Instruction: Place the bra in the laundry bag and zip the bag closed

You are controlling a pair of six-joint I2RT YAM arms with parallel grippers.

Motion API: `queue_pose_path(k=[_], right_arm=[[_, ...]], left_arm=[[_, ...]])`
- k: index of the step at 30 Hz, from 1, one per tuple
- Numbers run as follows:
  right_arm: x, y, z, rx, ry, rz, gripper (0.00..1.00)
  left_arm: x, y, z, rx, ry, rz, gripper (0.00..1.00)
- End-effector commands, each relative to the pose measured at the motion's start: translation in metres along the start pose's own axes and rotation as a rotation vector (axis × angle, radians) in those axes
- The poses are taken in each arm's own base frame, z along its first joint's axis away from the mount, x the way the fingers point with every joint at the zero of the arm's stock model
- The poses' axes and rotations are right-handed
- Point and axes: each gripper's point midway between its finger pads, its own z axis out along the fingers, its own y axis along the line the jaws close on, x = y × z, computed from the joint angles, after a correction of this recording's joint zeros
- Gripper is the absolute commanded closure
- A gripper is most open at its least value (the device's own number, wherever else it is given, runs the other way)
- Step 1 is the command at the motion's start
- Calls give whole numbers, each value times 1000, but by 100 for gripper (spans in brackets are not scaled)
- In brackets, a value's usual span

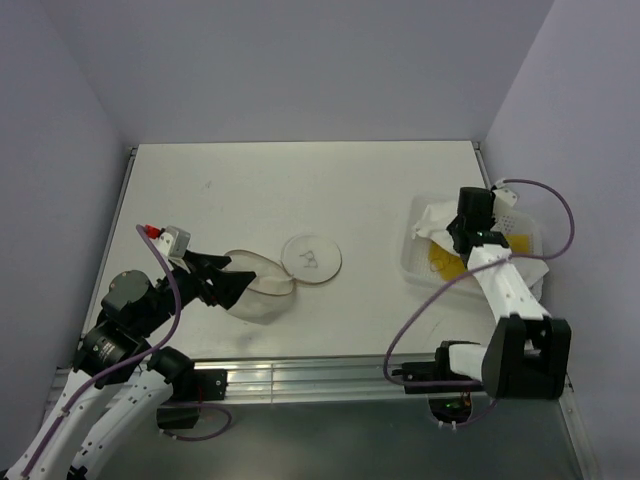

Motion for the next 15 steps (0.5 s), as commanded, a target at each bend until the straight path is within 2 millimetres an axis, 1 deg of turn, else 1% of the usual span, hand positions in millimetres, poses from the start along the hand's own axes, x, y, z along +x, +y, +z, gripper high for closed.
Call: queue_pose_path(k=[1, 3, 4, 6, 7, 9, 10, 11, 13, 14, 15], right_arm=[[-62, 11, -51, -143, -232, 127, 100], [-71, 13, -70, -201, -272, 153, 100], [-80, 16, -90, -260, -313, 173, 100], [-90, 21, -113, -324, -346, 188, 100], [-99, 26, -135, -385, -369, 202, 100], [-108, 35, -157, -453, -386, 208, 100], [-118, 44, -178, -507, -402, 212, 100], [-119, 55, -191, -551, -400, 202, 100], [-124, 68, -210, -581, -402, 196, 100], [-134, 81, -233, -621, -427, 207, 100], [-135, 91, -243, -650, -419, 218, 100]], left_arm=[[-3, 2, 0, -7, -17, 19, 10], [-2, 3, 1, -11, -14, 16, 10], [-3, 3, 1, -12, -14, 18, 9], [-2, 3, 2, -11, -12, 16, 9], [-2, 3, 2, -11, -12, 16, 10], [-2, 4, 2, -13, -13, 14, 10], [-1, 5, 2, -17, -12, 13, 10], [-1, 6, 3, -20, -12, 13, 10], [-1, 7, 3, -25, -12, 7, 10], [-1, 7, 3, -23, -12, 7, 10], [-1, 8, 3, -25, -13, 5, 10]])
